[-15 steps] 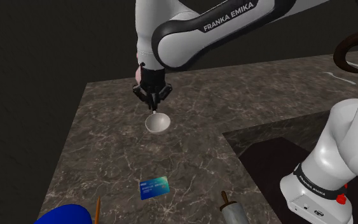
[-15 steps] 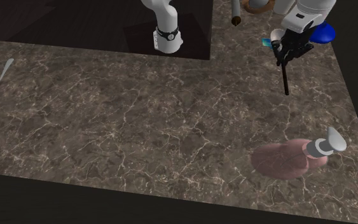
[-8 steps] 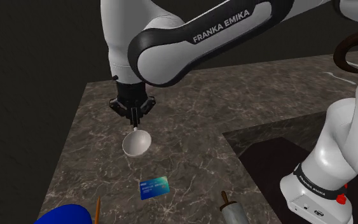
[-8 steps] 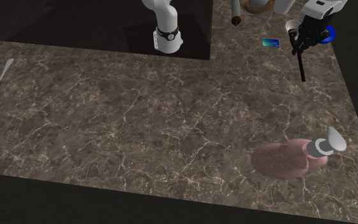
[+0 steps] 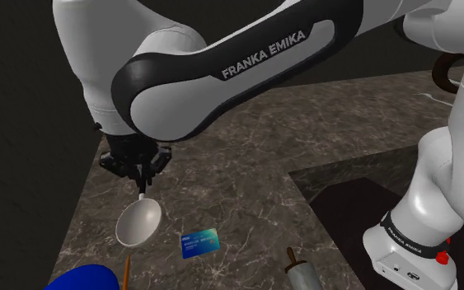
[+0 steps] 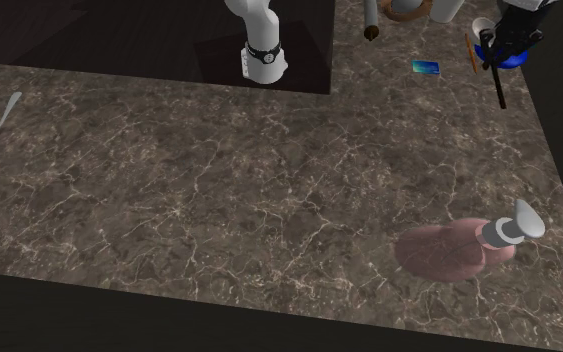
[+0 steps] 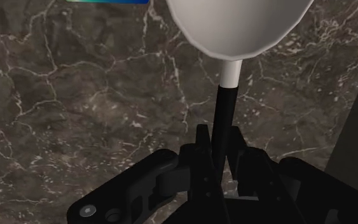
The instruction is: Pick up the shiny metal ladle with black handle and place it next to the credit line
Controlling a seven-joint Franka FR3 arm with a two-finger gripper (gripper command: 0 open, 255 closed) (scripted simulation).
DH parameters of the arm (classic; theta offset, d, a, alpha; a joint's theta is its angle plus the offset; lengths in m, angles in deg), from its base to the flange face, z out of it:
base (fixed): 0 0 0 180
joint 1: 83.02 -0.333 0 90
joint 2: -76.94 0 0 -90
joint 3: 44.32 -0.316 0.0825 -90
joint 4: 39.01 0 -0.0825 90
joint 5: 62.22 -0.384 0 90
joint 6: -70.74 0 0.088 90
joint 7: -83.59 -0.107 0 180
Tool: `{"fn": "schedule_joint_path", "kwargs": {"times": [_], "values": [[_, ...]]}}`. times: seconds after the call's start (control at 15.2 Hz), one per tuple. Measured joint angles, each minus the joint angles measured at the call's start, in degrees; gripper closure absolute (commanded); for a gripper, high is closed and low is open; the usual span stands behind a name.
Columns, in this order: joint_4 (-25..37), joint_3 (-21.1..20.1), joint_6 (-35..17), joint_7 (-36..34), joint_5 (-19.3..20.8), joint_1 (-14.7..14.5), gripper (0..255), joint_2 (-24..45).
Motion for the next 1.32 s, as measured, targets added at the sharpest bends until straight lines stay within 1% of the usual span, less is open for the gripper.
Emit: {"fn": "schedule_joint_path", "kwargs": {"times": [0.2,1.32], "values": [[0.4,0.0,-1.0,-1.1,0.7,-0.7,255,1.5],[-5.5,1.1,-11.3,-3.6,3.4,-1.3,255,6.4]]}}
